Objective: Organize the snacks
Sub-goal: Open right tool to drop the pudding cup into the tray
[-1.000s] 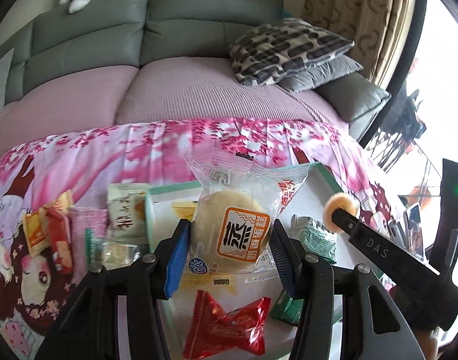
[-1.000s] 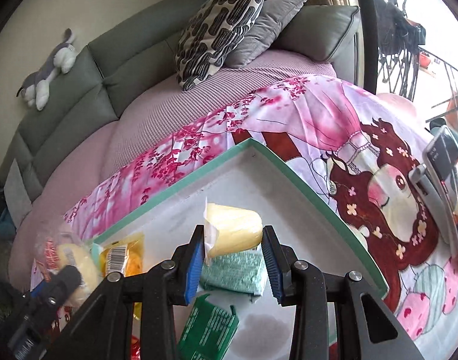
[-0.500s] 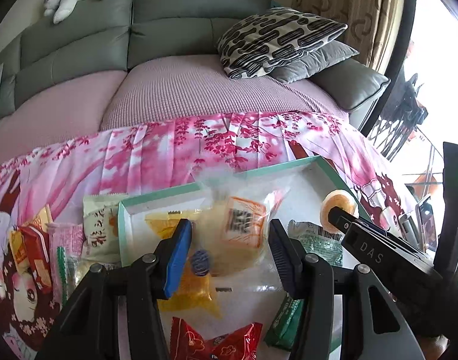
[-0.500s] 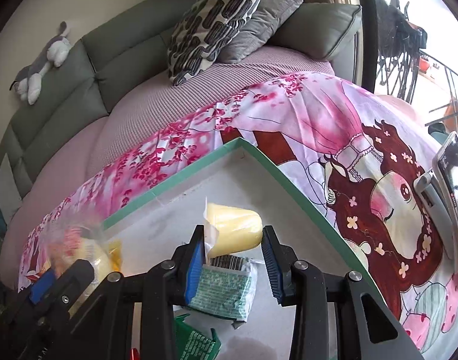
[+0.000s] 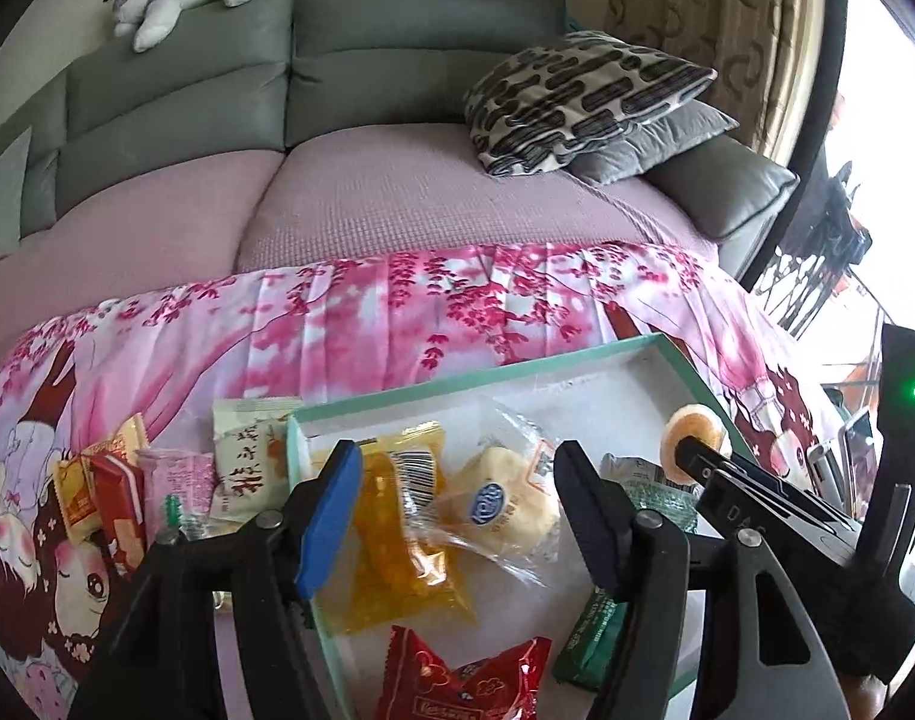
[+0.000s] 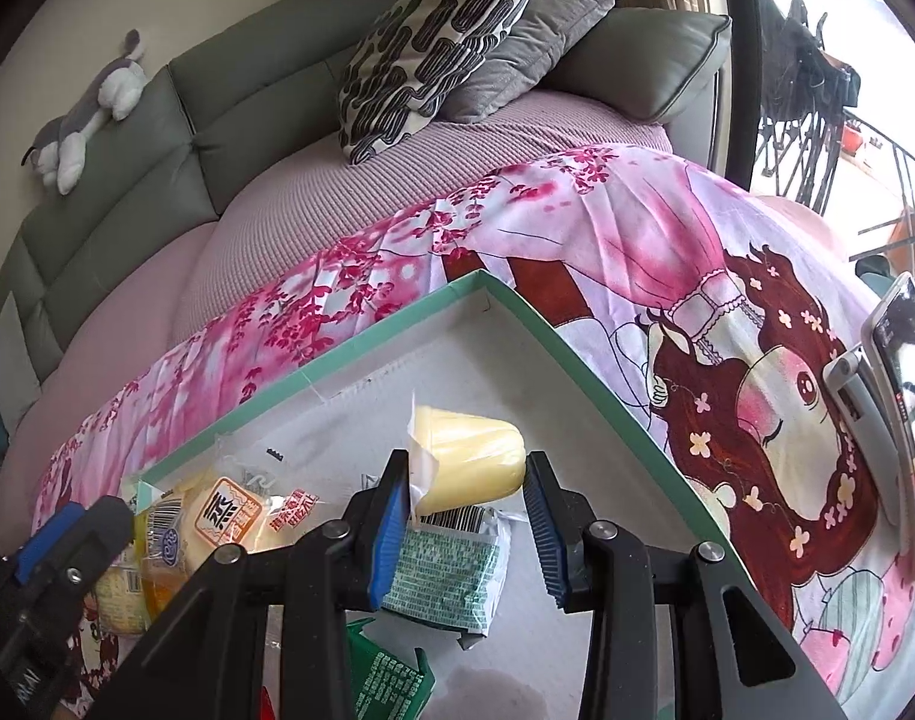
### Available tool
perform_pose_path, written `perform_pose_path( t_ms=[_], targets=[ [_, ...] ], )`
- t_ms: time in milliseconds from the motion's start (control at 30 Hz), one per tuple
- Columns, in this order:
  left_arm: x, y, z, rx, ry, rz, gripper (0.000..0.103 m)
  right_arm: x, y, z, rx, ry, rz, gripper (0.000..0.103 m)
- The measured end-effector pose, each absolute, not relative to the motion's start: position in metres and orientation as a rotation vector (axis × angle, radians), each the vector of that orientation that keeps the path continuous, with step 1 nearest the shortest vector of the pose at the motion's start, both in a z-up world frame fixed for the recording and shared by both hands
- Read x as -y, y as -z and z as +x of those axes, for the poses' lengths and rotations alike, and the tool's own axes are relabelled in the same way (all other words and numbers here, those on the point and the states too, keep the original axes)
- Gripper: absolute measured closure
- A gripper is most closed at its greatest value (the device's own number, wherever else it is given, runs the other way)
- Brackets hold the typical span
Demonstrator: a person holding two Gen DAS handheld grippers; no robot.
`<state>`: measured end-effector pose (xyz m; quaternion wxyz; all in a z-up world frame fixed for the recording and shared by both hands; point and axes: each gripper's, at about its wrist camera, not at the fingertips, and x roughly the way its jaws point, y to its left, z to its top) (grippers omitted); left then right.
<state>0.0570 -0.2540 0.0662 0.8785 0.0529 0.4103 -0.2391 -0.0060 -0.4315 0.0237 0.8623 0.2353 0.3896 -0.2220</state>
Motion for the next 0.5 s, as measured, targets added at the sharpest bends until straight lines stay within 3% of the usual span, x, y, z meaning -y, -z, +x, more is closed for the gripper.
perform_pose_path(
  t_ms=[233, 333, 367, 433, 500],
  targets=[
    [0.235, -0.062, 0.069, -0.911, 0.459, 0.024, 0.031, 0.427, -0.022, -0.003, -0.845, 0.473, 0.466, 0.06],
    [0.228, -0.06, 0.071, -0.922, 0.43, 0.011, 0.03, 0.426, -0.02, -0.002, -0.854, 0.483, 0.454, 0.039],
    [0.225, -0.058, 0.073, -0.928, 0.413, 0.007, 0.027, 0.425, -0.02, -0.001, -0.858, 0.481, 0.452, 0.037],
    [0.218, -0.055, 0.076, -0.937, 0.382, -0.006, 0.012, 0.423, -0.02, 0.0, -0.866, 0.472, 0.453, 0.037],
    [0.212, -0.053, 0.078, -0.943, 0.362, -0.018, 0.012, 0.422, -0.02, 0.001, -0.873, 0.468, 0.446, 0.036]
  ],
)
